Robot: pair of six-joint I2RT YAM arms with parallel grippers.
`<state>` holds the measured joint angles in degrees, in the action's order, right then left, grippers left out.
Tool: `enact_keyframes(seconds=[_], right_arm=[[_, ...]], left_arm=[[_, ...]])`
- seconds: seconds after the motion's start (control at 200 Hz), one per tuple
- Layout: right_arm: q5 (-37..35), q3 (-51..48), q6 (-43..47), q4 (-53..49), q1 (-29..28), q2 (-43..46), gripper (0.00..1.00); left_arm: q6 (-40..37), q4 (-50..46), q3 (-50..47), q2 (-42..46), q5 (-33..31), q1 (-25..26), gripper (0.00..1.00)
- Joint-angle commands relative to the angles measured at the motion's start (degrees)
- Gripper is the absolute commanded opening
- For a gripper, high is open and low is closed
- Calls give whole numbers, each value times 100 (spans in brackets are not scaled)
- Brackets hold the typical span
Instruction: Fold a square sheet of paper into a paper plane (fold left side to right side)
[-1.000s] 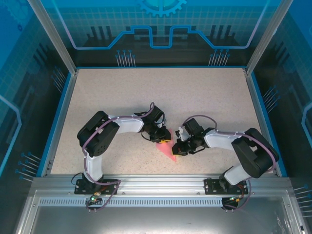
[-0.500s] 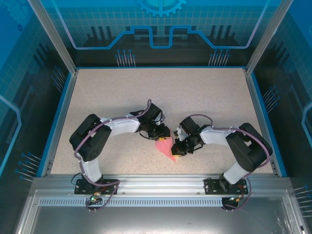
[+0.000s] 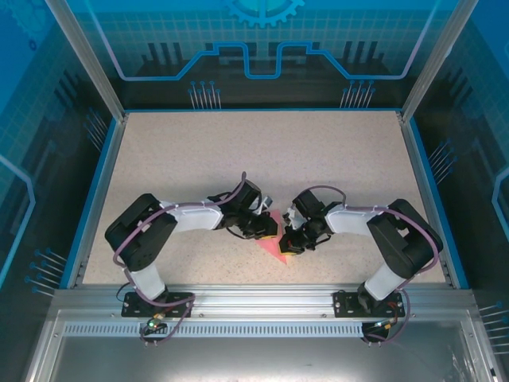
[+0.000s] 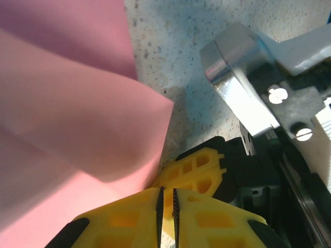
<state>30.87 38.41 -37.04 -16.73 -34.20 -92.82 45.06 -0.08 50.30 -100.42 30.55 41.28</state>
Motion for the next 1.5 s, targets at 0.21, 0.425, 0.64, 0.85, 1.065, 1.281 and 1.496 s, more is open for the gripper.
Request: enact_keyframes(seconds=[0.21,0.425,0.64,0.85,1.065,1.281,1.496], right_arm=[[-714,-102,122,-549,-125,-384,0],[-869,-1,241,-849,-184,-424,0],[-937,7,276,-989,-195,-483,0],[-968,-1,294,-1060,-213,-492,0],[-971,-1,320,-1121,-219,-505,0],[-947,-1,346,-1148,-219,-509,0],[-925,-8,346,-1158,-219,-500,0]], left_arm=[[42,422,-37,-617,86,142,15],[22,271,-15,-767,-286,136,14],[-274,-165,180,-845,-686,33,13],[-508,-205,267,-898,-743,-286,13],[-811,-389,529,-935,-700,-639,14],[-1107,-344,793,-1129,-643,-973,14],[-1297,-254,950,-1338,-596,-1304,15]])
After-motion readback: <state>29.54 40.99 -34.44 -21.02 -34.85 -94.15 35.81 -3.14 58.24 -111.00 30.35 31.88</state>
